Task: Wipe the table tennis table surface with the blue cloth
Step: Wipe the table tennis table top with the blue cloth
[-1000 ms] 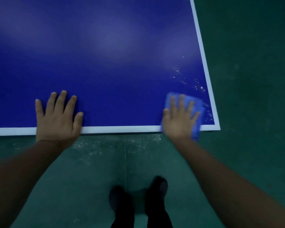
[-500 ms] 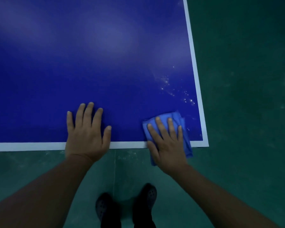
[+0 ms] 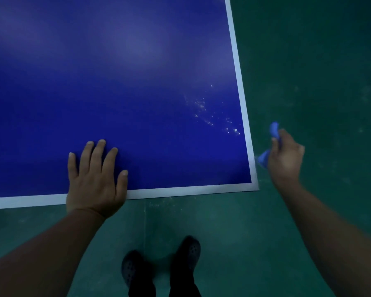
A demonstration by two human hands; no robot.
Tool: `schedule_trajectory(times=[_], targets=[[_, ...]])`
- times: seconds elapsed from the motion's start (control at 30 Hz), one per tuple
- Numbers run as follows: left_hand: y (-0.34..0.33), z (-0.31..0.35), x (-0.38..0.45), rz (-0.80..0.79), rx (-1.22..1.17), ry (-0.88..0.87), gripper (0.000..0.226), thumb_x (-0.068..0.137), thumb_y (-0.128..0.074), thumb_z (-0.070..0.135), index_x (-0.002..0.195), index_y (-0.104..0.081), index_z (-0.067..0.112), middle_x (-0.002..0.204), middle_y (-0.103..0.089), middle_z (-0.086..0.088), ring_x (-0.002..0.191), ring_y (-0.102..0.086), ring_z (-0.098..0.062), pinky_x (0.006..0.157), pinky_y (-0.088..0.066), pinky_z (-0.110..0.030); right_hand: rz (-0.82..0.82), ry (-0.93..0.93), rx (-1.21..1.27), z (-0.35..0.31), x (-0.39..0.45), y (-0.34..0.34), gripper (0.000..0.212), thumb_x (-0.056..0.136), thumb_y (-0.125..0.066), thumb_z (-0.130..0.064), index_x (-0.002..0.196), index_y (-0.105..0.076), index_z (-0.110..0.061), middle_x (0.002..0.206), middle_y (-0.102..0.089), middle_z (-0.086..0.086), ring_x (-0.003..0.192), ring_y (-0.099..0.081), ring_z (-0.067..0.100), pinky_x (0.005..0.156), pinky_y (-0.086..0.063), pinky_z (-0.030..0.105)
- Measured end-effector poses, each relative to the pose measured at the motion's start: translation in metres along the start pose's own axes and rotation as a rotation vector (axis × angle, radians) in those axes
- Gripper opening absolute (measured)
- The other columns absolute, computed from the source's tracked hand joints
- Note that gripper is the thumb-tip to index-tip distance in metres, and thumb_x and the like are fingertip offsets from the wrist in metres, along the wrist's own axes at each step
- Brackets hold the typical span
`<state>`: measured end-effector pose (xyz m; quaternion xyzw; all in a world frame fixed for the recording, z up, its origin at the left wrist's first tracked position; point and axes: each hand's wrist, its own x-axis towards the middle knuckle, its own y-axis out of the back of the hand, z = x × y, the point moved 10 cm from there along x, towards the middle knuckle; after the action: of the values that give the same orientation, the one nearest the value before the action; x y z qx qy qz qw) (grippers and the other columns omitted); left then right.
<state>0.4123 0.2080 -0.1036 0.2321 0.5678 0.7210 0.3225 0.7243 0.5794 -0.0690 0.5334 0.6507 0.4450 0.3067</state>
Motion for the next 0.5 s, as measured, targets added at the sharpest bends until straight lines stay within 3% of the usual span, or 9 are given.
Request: schedule_trajectory(times=[0.1,0.13,0.2,0.27,0.3,0.4,0.43,0.5], targets=[[0.001,0.001,0.001,0.003,0.009,-0.001,0.065,0.095,-0.028,0.047,0.14,-0.048,0.005,0.154,-0.037,-0.02,0.147,-0.024,-0.037,0.12,-0.008,-0.061,0.089,0.226,0.052,-0.065,-0.034,0.011,0.037,0.101,-0.045,-0.033,0.13,-0.06,-0.017,0.127,-0.064,0.012,0.111,-0.052,0.031,0.101,-0.036,0.028],[0.001,0.001,0.0,0.004,0.008,-0.003,0.065,0.095,-0.028,0.047,0.14,-0.048,0.005,0.153,-0.037,-0.02,0.147,-0.024,-0.037,0.12,-0.008,-0.061,0.053,0.362,0.057,-0.096,-0.059,0.002,0.036,0.101,-0.048,-0.029,0.132,-0.059,-0.015,0.134,-0.06,0.012,0.111,-0.049,0.027,0.098,-0.032,0.027],[0.001,0.001,0.0,0.007,0.012,-0.004,0.064,0.095,-0.027,0.047,0.14,-0.047,0.005,0.154,-0.036,-0.02,0.147,-0.023,-0.037,0.12,-0.008,-0.061,-0.068,0.697,-0.036,-0.143,-0.117,-0.033,0.035,0.098,-0.05,-0.028,0.129,-0.062,-0.017,0.136,-0.059,0.011,0.104,-0.049,0.026,0.091,-0.038,0.031],[0.001,0.001,0.0,0.007,0.019,-0.004,0.064,0.096,-0.027,0.047,0.14,-0.047,0.006,0.154,-0.036,-0.02,0.147,-0.023,-0.037,0.12,-0.007,-0.061,-0.168,0.922,-0.211,-0.142,-0.142,-0.065,0.036,0.093,-0.046,-0.022,0.122,-0.067,-0.016,0.133,-0.062,0.01,0.097,-0.056,0.033,0.082,-0.045,0.036],[0.0,0.001,0.0,0.005,0.019,-0.003,0.064,0.096,-0.027,0.047,0.14,-0.047,0.006,0.154,-0.036,-0.02,0.147,-0.023,-0.037,0.12,-0.007,-0.06,-0.19,0.904,-0.261,-0.126,-0.126,-0.069,0.037,0.09,-0.044,-0.018,0.117,-0.069,-0.013,0.128,-0.064,0.011,0.096,-0.06,0.034,0.081,-0.044,0.037],[-0.001,0.001,0.0,-0.006,0.011,0.001,0.064,0.095,-0.028,0.047,0.141,-0.047,0.007,0.155,-0.036,-0.019,0.148,-0.022,-0.036,0.12,-0.007,-0.06,-0.13,0.402,-0.278,-0.03,-0.035,-0.036,0.043,0.084,-0.034,-0.028,0.1,-0.07,-0.009,0.102,-0.07,0.015,0.091,-0.066,0.037,0.08,-0.046,0.042],[-0.001,0.001,0.0,-0.008,0.008,0.003,0.064,0.095,-0.027,0.047,0.142,-0.047,0.007,0.155,-0.035,-0.018,0.148,-0.022,-0.036,0.12,-0.007,-0.06,-0.097,0.257,-0.249,-0.003,-0.018,-0.018,0.049,0.089,-0.032,-0.034,0.102,-0.07,-0.006,0.102,-0.07,0.017,0.094,-0.064,0.038,0.083,-0.047,0.044],[0.0,0.001,0.0,-0.003,0.004,0.002,0.065,0.095,-0.028,0.047,0.142,-0.047,0.007,0.155,-0.036,-0.018,0.148,-0.023,-0.036,0.12,-0.007,-0.06,0.007,0.13,-0.205,0.01,-0.012,0.009,0.048,0.097,-0.039,-0.034,0.121,-0.067,-0.004,0.121,-0.065,0.02,0.106,-0.057,0.042,0.092,-0.041,0.04]])
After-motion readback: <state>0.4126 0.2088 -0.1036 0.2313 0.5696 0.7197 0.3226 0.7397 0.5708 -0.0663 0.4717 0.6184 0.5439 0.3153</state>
